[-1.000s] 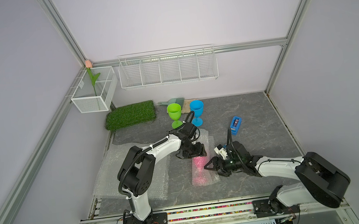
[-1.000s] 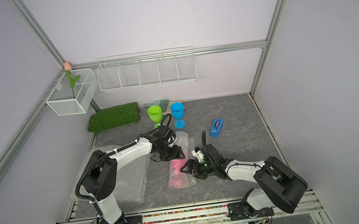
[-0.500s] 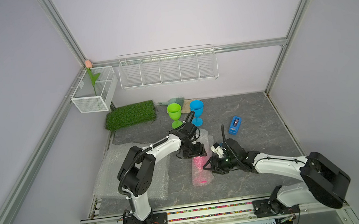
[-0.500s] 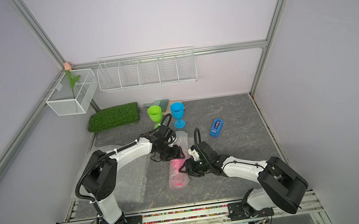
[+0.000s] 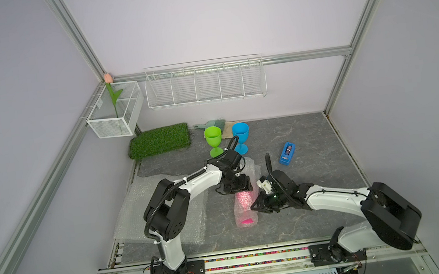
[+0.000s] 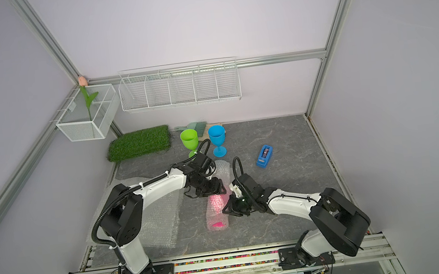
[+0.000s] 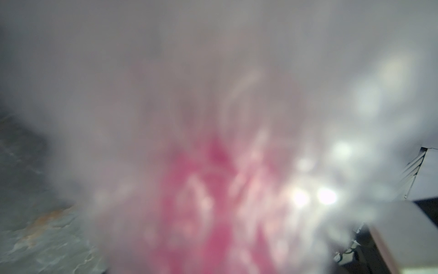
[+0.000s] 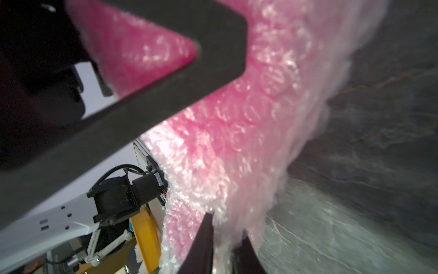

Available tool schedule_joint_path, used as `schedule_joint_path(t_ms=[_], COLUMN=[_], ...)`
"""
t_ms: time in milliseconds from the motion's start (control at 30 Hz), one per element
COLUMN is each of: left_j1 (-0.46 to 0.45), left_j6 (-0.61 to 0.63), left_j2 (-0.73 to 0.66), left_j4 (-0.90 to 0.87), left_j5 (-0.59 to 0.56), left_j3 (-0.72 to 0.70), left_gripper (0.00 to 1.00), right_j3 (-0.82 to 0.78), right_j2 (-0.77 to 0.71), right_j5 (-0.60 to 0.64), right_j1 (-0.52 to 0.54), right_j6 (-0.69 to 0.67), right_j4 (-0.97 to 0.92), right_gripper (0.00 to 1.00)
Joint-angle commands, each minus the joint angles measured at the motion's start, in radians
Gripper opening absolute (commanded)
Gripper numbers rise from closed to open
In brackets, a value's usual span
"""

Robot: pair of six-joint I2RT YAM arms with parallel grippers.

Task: Wrap wine glasses in bubble wrap
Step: Adjust the bubble wrap at the center of the board.

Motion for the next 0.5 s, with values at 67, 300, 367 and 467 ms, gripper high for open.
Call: schedule_joint_path(t_ms=[67, 300, 367, 467], left_j1=[0.004, 0.067, 0.096, 0.132], left_j6=[-0.029, -0.004, 0.012, 0.046], left_j2=[-0.049, -0.170, -0.209, -0.260], left_j4=[-0.029, -0.099, -0.124, -0.170], left_j5=[-0.112, -0.158, -0.163, -0.172], left_j3=[0.004, 0.030, 0.030, 0.037], left_gripper=[0.91, 0.97, 0.98, 0.97], right_j3=[0.071, 0.250, 0.309, 0.388], right_j2=[-0.034, -0.101, -0.112, -0.106], right_j5=[0.051, 0.172, 0.195, 0.280], right_j1=[0.007, 0.006, 0.007, 0.007], right_j6=[-0.119, -0.492, -0.627, -0.831], right_j4=[-0.219, -0.659, -0.762, -0.918], right_gripper=[0.07, 0.07, 0.07, 0.07])
